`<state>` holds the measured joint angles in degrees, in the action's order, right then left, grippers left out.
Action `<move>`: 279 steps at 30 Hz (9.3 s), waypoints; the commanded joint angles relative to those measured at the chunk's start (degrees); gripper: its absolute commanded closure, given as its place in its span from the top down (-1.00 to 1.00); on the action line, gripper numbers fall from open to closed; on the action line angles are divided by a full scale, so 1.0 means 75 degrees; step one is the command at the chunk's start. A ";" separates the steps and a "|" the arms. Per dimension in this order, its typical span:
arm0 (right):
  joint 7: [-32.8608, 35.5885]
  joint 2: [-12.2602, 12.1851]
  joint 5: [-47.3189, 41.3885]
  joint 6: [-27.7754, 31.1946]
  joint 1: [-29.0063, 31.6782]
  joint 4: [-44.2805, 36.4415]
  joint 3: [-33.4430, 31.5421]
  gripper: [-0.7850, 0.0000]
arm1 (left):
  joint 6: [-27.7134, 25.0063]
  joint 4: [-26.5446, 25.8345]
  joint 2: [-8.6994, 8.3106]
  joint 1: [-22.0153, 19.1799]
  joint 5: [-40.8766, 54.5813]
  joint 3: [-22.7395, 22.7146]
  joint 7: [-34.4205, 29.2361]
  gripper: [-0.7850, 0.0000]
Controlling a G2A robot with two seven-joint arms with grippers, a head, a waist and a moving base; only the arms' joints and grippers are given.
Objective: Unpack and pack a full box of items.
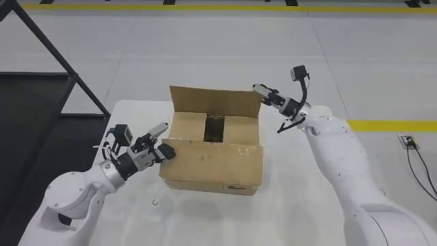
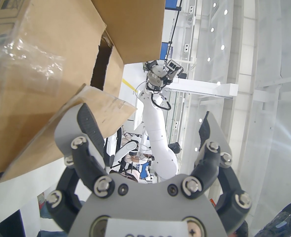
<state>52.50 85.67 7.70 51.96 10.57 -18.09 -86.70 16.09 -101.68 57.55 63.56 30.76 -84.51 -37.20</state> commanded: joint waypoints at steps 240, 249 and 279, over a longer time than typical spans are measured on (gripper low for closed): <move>0.1428 -0.1741 -0.2165 -0.5531 0.3456 -0.7703 0.3062 1.00 | -0.1115 0.5477 0.1540 -0.2479 0.3705 0.0297 0.3975 1.00; 0.0901 -0.1790 -0.2762 -0.5500 0.3727 -0.7824 0.2740 1.00 | -0.1530 0.5056 0.1570 -0.2321 0.4161 -0.0024 0.3768 1.00; 0.0449 -0.1859 -0.3013 -0.6211 0.3343 -0.6740 0.2624 1.00 | -0.4073 0.1222 0.1650 0.0274 0.2064 -0.0811 0.5905 1.00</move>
<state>55.82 71.74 -14.91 5.32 35.60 -68.68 -67.07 -14.03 -92.15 69.89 65.04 46.76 -90.47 6.82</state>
